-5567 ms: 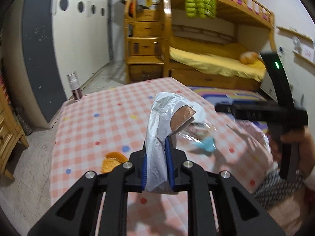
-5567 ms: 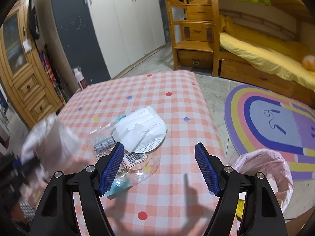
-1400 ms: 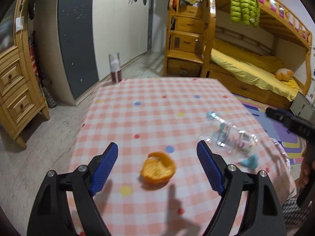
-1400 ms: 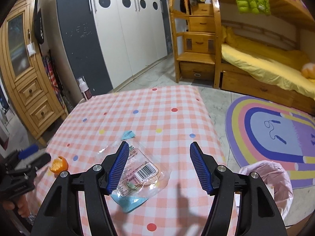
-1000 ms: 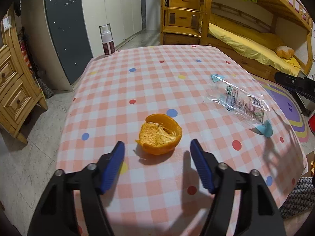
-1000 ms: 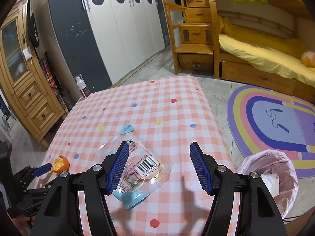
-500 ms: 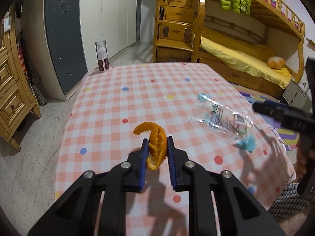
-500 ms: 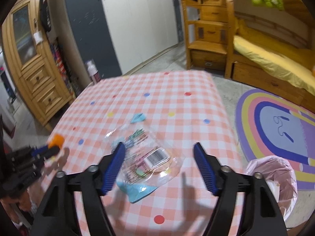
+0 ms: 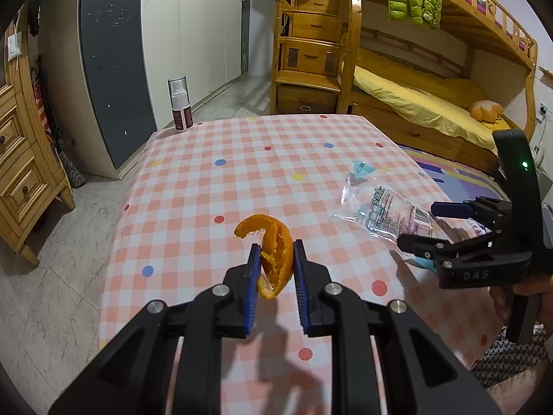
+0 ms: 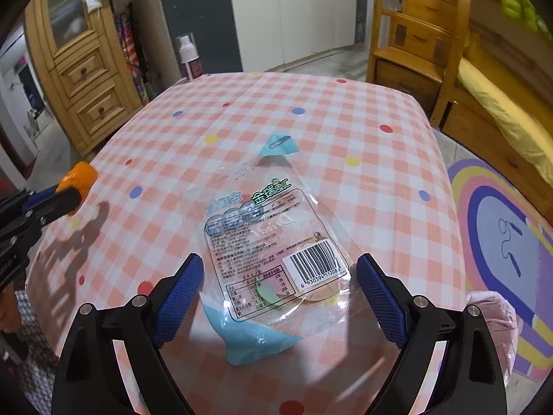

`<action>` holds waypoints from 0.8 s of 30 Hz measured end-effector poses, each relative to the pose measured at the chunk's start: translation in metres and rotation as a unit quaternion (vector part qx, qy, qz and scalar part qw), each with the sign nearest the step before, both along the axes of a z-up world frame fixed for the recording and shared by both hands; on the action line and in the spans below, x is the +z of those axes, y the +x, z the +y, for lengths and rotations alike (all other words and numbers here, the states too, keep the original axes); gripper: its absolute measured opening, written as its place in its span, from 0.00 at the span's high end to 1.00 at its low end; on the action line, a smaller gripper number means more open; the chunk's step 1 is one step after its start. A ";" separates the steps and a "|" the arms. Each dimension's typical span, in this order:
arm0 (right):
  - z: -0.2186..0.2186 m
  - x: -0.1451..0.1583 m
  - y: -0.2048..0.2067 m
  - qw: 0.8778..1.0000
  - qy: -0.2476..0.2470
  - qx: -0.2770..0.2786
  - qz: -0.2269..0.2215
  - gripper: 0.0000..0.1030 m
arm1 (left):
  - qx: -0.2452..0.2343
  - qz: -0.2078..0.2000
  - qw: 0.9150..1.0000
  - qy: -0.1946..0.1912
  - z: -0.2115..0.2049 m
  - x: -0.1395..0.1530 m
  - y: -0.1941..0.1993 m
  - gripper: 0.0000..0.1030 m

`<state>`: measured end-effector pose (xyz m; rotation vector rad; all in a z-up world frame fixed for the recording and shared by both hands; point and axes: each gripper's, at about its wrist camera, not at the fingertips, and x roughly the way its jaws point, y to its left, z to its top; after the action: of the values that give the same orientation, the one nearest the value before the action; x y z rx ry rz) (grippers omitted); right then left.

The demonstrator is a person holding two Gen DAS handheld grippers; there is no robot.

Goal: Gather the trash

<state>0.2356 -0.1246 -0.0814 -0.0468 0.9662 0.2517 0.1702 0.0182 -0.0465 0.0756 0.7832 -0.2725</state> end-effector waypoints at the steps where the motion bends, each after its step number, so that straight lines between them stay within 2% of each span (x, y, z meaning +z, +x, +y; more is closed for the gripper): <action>1: 0.002 0.000 -0.004 1.000 -0.002 0.011 0.003 0.13 | 0.002 0.001 1.000 0.000 0.001 0.000 0.000 0.84; 5: 0.002 0.004 -0.017 1.000 -0.001 0.024 0.007 0.13 | 0.004 0.003 1.000 -0.003 0.002 0.000 0.000 0.83; 9: -0.018 0.019 -0.023 0.999 0.026 -0.014 -0.024 0.13 | 0.001 0.003 1.000 -0.002 -0.001 -0.001 -0.001 0.83; 11: -0.028 0.019 -0.021 0.999 0.038 -0.029 -0.022 0.13 | -0.001 0.003 1.000 0.000 -0.002 -0.001 -0.001 0.84; 14: -0.027 0.010 -0.014 0.999 0.020 -0.036 -0.007 0.13 | -0.001 0.005 1.000 0.000 -0.003 -0.002 -0.001 0.84; 17: -0.030 0.003 -0.006 0.999 0.027 -0.046 0.006 0.13 | -0.002 0.005 1.000 0.000 -0.003 -0.002 -0.001 0.84; 20: -0.015 -0.001 -0.010 0.999 -0.025 -0.031 -0.002 0.15 | -0.003 0.005 1.000 0.002 -0.005 -0.002 -0.001 0.84; 22: -0.007 0.000 -0.015 0.999 -0.031 -0.009 -0.010 0.30 | -0.002 0.006 1.000 0.002 -0.005 -0.003 -0.002 0.84; 23: -0.004 0.001 -0.017 0.999 -0.032 -0.005 -0.013 0.32 | -0.002 0.006 1.000 0.001 -0.004 -0.003 -0.001 0.84; 24: -0.003 0.002 -0.018 0.999 -0.033 -0.003 -0.014 0.43 | -0.002 0.006 1.000 0.001 -0.005 -0.003 -0.001 0.84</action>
<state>0.2179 -0.1281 -0.0795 -0.1071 0.9458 0.2130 0.1690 0.0135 -0.0491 0.0782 0.7953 -0.2756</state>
